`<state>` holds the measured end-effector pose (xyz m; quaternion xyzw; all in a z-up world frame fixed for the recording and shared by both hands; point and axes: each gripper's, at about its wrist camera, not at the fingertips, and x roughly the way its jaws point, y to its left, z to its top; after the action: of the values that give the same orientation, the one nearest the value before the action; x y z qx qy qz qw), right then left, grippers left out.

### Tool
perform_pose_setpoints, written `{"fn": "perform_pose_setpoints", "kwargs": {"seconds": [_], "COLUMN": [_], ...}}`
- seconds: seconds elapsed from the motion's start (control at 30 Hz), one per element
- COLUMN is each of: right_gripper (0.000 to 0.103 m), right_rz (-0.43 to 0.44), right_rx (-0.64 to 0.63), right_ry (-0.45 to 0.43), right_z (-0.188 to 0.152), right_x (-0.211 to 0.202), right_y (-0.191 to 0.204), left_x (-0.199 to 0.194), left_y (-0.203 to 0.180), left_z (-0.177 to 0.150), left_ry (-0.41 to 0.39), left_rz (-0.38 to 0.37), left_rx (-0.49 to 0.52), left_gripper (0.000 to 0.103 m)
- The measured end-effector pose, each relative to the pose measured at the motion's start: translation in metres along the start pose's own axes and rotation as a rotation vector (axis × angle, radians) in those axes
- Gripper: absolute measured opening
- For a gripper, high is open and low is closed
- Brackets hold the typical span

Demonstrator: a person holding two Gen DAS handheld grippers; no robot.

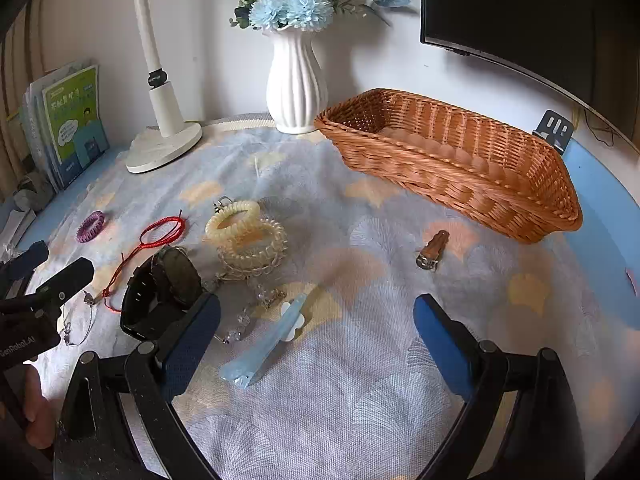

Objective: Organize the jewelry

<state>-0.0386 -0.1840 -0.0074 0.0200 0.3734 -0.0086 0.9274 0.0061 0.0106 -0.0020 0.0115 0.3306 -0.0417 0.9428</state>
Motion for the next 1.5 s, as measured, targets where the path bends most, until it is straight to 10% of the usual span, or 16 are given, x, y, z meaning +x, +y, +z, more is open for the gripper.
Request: {"fn": "perform_pose_setpoints", "kwargs": {"seconds": [1.5], "right_gripper": [0.098], "right_rz": [0.014], "right_rx": [0.028], "right_ry": [0.019], "right_z": [0.0014], "right_x": [0.0037], "right_y": [-0.0038], "left_x": [0.0017], "left_y": [-0.0021], "left_z": [-0.0029], "left_ry": [0.004], "left_rz": [0.001], "left_rx": [0.010], "left_gripper": [0.102]}}
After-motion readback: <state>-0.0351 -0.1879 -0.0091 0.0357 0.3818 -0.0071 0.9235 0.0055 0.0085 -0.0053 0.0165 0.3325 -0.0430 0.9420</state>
